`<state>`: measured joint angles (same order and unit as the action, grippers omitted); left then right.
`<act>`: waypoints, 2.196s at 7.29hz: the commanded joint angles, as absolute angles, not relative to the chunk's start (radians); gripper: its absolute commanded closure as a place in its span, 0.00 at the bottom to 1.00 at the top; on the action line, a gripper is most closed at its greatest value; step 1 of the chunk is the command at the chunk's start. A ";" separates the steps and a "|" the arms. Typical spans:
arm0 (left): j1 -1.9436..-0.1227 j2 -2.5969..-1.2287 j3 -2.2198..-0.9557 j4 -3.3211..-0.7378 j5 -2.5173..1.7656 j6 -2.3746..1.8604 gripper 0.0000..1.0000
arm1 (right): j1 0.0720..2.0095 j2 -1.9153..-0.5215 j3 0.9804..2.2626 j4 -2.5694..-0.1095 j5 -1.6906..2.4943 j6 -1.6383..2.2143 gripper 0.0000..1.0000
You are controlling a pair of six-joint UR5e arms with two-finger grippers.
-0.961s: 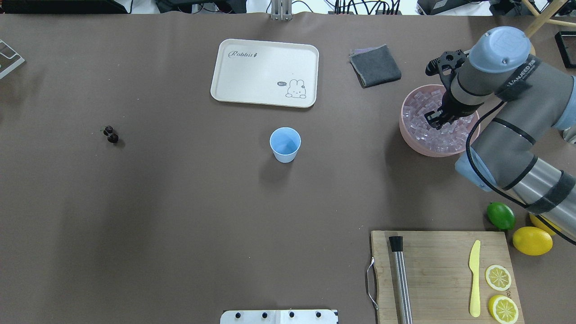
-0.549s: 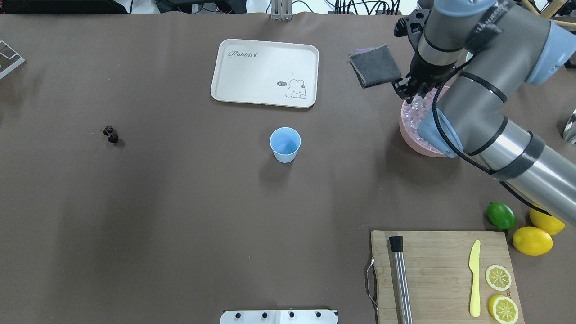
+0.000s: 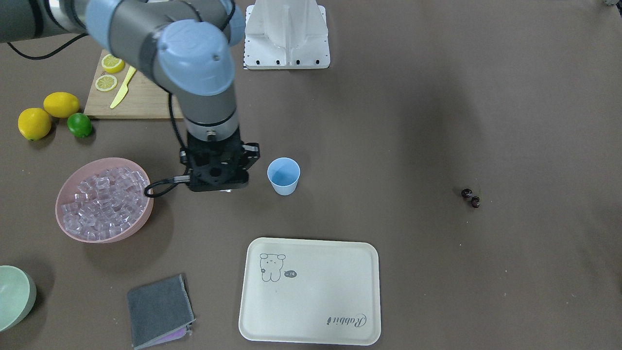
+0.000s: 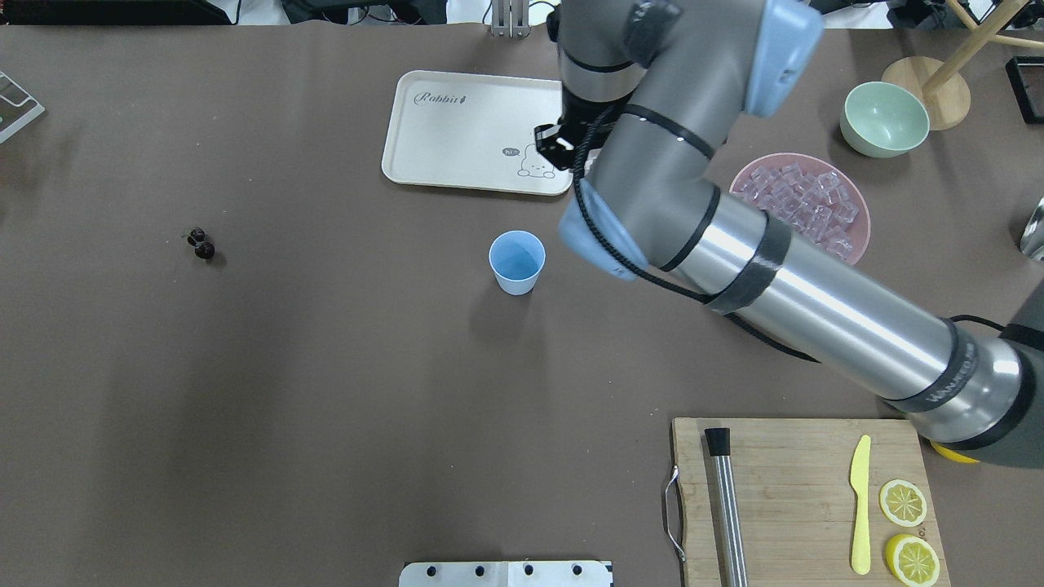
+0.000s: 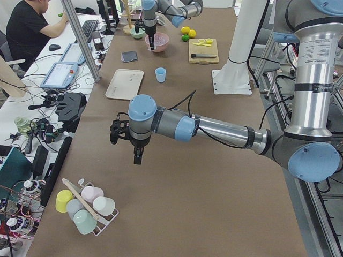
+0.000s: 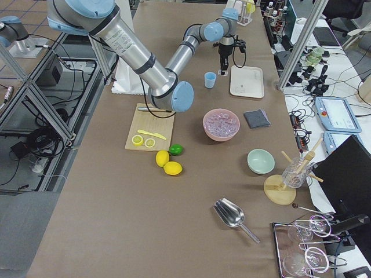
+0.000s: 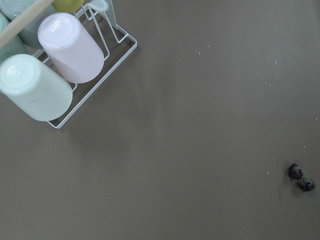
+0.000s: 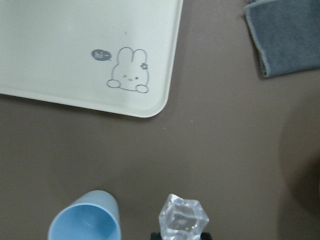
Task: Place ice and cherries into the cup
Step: 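Carry the ice cube with the right gripper over the light-blue cup, then open the right gripper to drop the ice cube into the cup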
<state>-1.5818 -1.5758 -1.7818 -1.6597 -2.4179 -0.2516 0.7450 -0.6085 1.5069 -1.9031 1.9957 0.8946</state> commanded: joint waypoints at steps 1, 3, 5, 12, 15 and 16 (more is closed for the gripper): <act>-1.582 -1.578 -1.782 -1.660 -2.419 -0.252 0.02 | 0.661 -0.589 1.363 -1.652 1.959 0.983 0.86; -1.582 -1.578 -1.781 -1.658 -2.419 -0.253 0.02 | 0.641 -0.594 1.322 -1.546 1.959 1.026 0.86; -1.582 -1.578 -1.767 -1.658 -2.419 -0.250 0.02 | 0.641 -0.595 1.338 -1.558 1.967 1.028 0.86; -1.582 -1.580 -1.758 -1.658 -2.419 -0.252 0.02 | 0.589 -0.661 1.463 -1.617 1.956 1.089 0.84; -1.582 -1.578 -1.753 -1.658 -2.419 -0.255 0.02 | 0.589 -0.664 1.465 -1.615 1.928 1.078 0.29; -1.582 -1.577 -1.752 -1.658 -2.419 -0.253 0.02 | 0.594 -0.661 1.466 -1.615 1.928 1.080 0.28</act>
